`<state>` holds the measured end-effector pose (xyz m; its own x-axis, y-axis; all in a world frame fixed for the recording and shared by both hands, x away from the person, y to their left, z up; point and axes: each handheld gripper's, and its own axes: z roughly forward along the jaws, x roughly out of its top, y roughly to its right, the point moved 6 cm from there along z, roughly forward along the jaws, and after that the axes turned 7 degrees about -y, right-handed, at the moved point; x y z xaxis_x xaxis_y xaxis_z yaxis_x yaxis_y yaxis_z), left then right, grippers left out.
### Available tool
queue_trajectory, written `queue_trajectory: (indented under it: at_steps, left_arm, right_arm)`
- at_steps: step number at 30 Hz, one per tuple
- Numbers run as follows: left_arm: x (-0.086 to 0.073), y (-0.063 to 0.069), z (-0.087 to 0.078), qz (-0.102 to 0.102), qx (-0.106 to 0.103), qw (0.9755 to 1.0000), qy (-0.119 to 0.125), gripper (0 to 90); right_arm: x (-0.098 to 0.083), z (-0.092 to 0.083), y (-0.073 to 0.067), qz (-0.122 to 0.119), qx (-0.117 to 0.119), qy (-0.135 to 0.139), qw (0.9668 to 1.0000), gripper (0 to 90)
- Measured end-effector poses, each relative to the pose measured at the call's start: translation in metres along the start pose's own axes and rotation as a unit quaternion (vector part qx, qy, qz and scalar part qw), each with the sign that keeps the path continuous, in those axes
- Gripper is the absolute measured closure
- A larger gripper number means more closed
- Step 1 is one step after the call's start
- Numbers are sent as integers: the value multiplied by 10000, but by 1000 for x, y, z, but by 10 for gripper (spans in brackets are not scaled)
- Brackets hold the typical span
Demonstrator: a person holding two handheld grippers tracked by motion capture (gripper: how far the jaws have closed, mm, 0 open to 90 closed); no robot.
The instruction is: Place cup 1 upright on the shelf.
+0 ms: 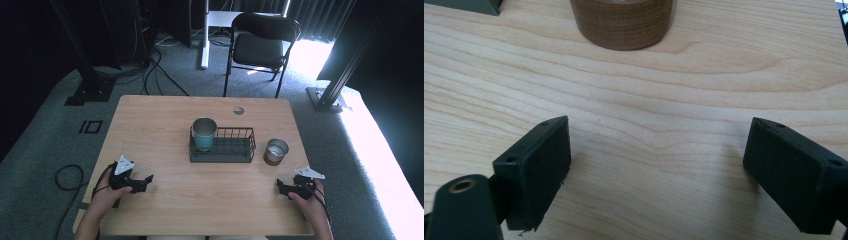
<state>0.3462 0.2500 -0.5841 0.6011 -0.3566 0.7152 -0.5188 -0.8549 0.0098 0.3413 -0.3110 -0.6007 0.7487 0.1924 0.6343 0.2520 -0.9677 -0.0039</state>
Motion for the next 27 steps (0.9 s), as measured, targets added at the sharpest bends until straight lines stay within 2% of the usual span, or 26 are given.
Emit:
queue_trajectory:
  at_steps: [3, 5, 9, 11, 15, 17, 20, 27]
  left_arm:
    - [-4, -6, -3, -107, 105, 9999, -25, 29]
    - [-8, -11, -4, -108, 261, 9995, -170, 29]
    - [-15, -16, -5, -264, 358, 9985, -321, 29]
    - [-18, -18, -6, -251, 454, 9978, -401, 29]
    - [-23, -20, -7, -450, 416, 9971, -442, 29]
    - [-24, -22, -7, -429, 502, 9966, -501, 29]
    - [-29, -23, -7, -439, 532, 9947, -765, 29]
    - [-29, -23, -6, -488, 527, 9944, -773, 27]
  right_arm:
    - [0, 0, 0, -1, -1, -1, 10000, 113]
    - [0, 0, 0, -1, 0, 1, 10000, 113]
    - [0, 0, 0, 2, 1, 6, 10000, 114]
    - [0, 0, 0, 2, 2, 7, 10000, 113]
    - [0, 0, 0, 2, 2, 8, 10000, 113]
    - [0, 0, 0, 2, 2, 8, 10000, 113]
    - [0, 0, 0, 4, 3, 6, 10000, 113]
    - [0, 0, 0, 1, 2, 7, 10000, 113]
